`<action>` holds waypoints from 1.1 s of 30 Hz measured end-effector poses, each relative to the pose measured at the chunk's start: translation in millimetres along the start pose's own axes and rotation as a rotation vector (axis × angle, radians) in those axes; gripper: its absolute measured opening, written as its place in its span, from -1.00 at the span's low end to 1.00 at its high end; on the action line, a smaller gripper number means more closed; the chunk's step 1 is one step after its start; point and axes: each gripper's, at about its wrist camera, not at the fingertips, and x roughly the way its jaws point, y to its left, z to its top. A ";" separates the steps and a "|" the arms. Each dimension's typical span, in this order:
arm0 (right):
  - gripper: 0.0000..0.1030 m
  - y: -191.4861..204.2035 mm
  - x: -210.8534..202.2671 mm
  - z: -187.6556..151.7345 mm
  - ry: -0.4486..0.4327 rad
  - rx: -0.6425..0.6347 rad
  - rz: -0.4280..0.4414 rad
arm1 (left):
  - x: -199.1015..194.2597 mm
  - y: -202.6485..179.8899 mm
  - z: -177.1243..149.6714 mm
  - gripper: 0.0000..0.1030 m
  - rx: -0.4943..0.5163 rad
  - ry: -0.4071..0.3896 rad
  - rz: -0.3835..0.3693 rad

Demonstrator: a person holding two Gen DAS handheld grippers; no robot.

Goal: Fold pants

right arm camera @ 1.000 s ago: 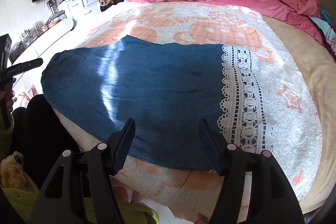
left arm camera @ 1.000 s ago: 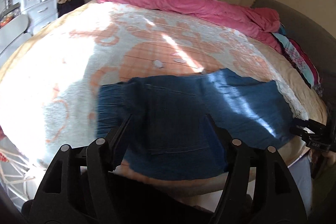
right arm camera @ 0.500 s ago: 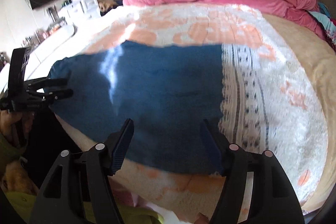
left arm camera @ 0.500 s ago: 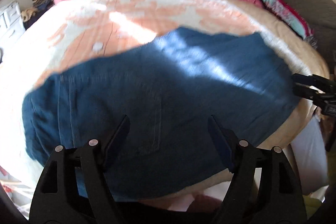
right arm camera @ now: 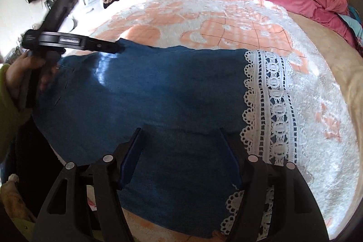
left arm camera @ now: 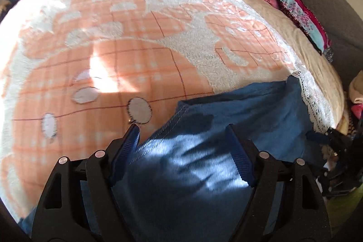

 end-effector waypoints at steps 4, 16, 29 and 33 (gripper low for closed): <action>0.25 -0.5 -1.7 -3.7 -0.009 -0.005 0.007 | 14.4 -4.7 1.4 -0.56 0.022 0.022 -0.116; 0.25 -1.4 -5.2 -7.1 -0.003 -0.009 0.015 | 23.1 5.2 6.5 -0.77 -0.028 -0.060 -0.027; -0.02 -129.3 6.4 73.2 -0.029 0.236 -0.076 | -33.2 -39.6 -45.2 -0.15 0.071 -0.183 0.006; -0.06 -132.2 33.2 77.0 0.038 0.236 0.020 | -8.6 -34.8 -53.6 -0.08 0.014 -0.138 0.065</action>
